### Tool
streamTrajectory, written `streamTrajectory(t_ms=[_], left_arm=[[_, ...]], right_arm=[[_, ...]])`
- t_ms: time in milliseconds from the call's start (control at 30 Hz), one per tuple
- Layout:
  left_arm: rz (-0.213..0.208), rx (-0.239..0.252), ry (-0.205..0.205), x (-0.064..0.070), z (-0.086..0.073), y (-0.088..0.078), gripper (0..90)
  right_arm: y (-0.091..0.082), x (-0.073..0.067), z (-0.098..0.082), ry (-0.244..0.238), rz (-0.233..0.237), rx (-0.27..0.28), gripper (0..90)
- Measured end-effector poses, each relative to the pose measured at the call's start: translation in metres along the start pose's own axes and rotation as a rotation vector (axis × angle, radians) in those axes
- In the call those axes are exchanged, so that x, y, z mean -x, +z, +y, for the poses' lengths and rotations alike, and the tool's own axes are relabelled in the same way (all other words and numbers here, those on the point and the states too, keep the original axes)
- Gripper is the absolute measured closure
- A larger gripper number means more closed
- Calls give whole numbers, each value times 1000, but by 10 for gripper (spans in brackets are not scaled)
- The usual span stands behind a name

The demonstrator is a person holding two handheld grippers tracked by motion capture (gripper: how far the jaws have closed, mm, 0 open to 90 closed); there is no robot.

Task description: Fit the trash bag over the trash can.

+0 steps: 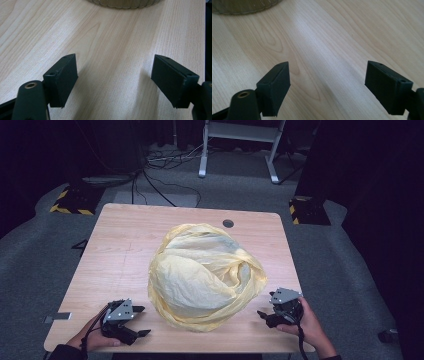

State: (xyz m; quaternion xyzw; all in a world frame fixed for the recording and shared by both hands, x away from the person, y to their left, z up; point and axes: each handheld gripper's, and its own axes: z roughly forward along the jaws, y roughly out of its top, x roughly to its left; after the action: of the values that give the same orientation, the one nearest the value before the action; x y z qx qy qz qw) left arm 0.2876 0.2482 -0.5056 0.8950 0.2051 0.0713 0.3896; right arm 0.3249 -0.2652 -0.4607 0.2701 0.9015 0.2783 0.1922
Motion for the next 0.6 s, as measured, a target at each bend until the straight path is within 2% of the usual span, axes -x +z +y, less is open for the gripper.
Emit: streamTrajectory(t_ms=[267,433,533,600], left_arm=[[2,0,4,0,0,0,210],[0,-2,-2,0,0,0,211],[-2,-1,-2,0,0,0,211],[-4,0,-3,-1,0,0,211]], right_arm=[[5,-3,-19,47,20,15,203],[7,-2,-28,115,38,54,207],[9,-3,-32,140,68,66,207],[11,-4,-36,145,69,73,207]])
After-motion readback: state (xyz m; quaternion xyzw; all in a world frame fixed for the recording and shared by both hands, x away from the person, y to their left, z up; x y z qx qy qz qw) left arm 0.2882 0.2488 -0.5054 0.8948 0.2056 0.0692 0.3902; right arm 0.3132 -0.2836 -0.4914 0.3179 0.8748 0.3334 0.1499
